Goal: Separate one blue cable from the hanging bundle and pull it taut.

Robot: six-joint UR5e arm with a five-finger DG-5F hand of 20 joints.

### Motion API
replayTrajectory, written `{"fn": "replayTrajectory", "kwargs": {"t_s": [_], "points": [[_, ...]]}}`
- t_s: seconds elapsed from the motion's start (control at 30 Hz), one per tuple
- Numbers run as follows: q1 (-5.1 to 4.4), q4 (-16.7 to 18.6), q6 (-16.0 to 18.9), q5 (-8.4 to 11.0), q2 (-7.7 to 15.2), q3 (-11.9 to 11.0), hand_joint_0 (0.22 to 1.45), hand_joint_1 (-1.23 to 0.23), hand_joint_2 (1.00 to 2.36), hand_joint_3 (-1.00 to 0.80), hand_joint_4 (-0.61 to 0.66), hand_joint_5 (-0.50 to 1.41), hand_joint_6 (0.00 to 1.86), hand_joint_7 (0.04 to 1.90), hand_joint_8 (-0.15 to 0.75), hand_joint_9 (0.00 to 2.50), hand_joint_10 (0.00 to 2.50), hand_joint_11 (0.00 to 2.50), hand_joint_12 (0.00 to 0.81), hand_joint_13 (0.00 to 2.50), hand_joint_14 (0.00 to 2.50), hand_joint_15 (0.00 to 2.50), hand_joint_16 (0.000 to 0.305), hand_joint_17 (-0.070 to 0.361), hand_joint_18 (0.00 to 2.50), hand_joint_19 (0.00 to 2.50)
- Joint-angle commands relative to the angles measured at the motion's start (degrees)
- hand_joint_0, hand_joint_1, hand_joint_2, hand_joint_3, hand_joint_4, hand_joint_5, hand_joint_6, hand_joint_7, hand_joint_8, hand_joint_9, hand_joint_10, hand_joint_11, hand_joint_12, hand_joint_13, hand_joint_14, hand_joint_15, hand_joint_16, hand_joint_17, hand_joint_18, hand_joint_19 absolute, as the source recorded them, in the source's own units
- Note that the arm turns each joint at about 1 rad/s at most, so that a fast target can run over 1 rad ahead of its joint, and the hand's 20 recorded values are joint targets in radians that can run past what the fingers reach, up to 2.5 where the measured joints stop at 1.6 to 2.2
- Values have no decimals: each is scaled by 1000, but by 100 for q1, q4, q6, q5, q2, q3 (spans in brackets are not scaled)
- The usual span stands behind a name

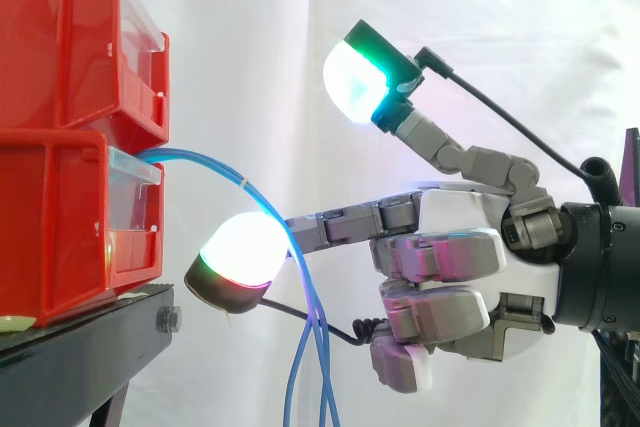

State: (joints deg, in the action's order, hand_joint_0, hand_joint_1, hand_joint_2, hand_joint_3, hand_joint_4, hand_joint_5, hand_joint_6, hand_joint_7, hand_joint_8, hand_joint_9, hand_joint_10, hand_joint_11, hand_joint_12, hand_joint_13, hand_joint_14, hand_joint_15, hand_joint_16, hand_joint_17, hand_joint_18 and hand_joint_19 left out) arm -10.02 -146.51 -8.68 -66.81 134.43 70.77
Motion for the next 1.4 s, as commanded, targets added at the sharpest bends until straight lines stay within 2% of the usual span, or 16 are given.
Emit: {"fn": "replayTrajectory", "kwargs": {"t_s": [0.0, 0.13, 0.3, 0.43, 0.5, 0.67, 0.8, 0.93, 1.0, 1.07, 1.1, 1.2, 1.3, 1.37], "points": [[0, -9, -11, 54, 4, -55, 325, -20, 1000, -500, 323, 109, 506, 1107, 245, 2048, 16, 383, 414, 1807, 22, 794, 86, 192, 1749, 454], [-9, -71, -38, 186, 4, -231, 343, -38, 1000, -500, 312, 110, 506, 1099, 239, 2046, 15, 373, 408, 1797, 20, 793, 82, 186, 1710, 474], [-18, -106, -38, 195, 4, -248, 461, -55, 1000, -500, 198, 122, 505, 1168, 170, 2051, 16, 397, 361, 1721, 22, 792, 68, 153, 1485, 579], [-35, -106, -46, 204, 4, -266, 557, -245, 1000, -500, 145, 128, 504, 1220, 137, 2047, 18, 451, 326, 1660, 24, 824, 58, 130, 1331, 657], [-44, -115, -55, 239, 4, -266, 633, -416, 1000, -500, 135, 133, 504, 1239, 136, 2057, 23, 489, 326, 1647, 25, 825, 54, 121, 1294, 683], [-53, -167, -64, 257, 4, -266, 708, -571, 1000, -500, 131, 137, 504, 1249, 136, 2093, 24, 548, 331, 1654, 25, 843, 52, 116, 1304, 695], [-53, -185, -64, 257, 4, -266, 728, -634, 1008, -411, 133, 138, 504, 1255, 145, 2103, 23, 574, 337, 1663, 25, 846, 52, 116, 1315, 688], [-62, -185, -64, 265, 4, -266, 725, -633, 1007, -422, 120, 138, 504, 1255, 153, 2103, 23, 575, 326, 1670, 24, 844, 53, 118, 1321, 689], [-62, -185, -64, 318, 4, -266, 687, -606, 1003, -471, 122, 137, 504, 1270, 150, 2100, 23, 573, 329, 1673, 24, 860, 55, 124, 1341, 687], [-62, -194, -64, 318, 4, -266, 588, -516, 1003, -467, 150, 135, 504, 1291, 150, 2085, 23, 541, 333, 1667, 25, 852, 61, 138, 1353, 688], [-62, -202, -64, 318, 4, -266, 522, -408, 1006, -439, 175, 135, 503, 1302, 159, 2086, 20, 497, 348, 1687, 23, 831, 68, 152, 1383, 657], [-62, -229, -46, 318, -5, -266, 465, -255, 1006, -407, 197, 135, 503, 1301, 168, 2081, 18, 425, 371, 1700, 22, 795, 77, 173, 1422, 620], [-62, -246, 6, 415, 4, -266, 461, -214, 1006, -408, 185, 136, 504, 1294, 162, 2078, 16, 394, 369, 1700, 21, 773, 79, 177, 1411, 604], [-70, -264, 42, 511, 4, -266, 533, -254, 1007, -412, 152, 138, 503, 1316, 139, 2072, 18, 420, 347, 1667, 22, 793, 72, 162, 1320, 639]]}}
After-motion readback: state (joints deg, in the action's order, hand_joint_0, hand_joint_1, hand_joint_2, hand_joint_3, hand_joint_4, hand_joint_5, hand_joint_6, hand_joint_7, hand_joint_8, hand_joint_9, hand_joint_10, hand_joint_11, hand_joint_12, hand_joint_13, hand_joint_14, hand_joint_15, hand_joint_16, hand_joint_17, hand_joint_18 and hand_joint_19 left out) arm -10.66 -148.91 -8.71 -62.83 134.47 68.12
